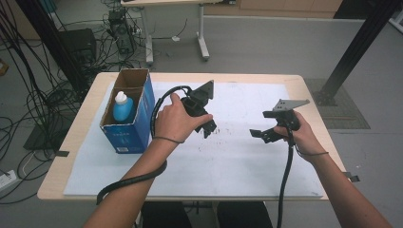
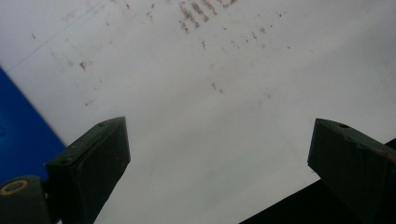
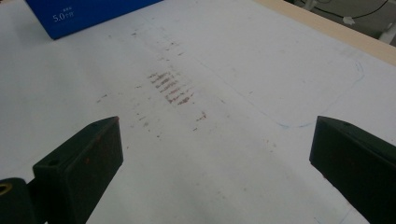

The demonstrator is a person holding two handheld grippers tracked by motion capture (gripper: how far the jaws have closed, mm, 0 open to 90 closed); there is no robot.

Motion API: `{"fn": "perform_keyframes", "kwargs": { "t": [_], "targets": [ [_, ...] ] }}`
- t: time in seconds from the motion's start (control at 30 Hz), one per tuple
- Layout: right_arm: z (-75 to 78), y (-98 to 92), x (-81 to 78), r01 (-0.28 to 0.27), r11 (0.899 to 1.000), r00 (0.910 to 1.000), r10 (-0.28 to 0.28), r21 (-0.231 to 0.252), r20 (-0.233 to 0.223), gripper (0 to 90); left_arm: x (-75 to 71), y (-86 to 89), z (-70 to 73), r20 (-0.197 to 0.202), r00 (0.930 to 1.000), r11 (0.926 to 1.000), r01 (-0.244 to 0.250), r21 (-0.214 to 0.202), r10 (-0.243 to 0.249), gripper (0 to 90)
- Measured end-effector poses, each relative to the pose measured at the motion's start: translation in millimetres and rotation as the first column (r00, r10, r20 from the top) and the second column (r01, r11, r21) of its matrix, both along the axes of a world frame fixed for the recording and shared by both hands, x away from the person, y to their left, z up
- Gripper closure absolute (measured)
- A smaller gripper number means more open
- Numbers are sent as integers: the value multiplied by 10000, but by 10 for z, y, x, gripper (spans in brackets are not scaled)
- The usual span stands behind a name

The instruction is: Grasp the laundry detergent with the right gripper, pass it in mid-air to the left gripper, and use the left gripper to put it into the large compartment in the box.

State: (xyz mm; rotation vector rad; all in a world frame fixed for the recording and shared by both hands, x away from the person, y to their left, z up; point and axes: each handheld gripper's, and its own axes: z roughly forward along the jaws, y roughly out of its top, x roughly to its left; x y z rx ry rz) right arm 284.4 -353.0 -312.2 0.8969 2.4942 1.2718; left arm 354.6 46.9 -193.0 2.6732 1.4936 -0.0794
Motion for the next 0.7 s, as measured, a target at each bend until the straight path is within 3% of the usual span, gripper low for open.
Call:
{"fn": "perform_keyframes", "kwargs": {
  "t": [0.47, 0.7],
  "targets": [
    [9, -19, -25, 143, 9999, 9999, -143, -24, -4, 26, -21, -23, -162, -170, 9998, 9999, 30, -98, -32, 61],
    [11, -7, -37, 140, 9999, 9999, -140, -37, 21, 26, -27, -4, -164, -175, 9998, 9999, 16, -140, -18, 61]
  ]
}}
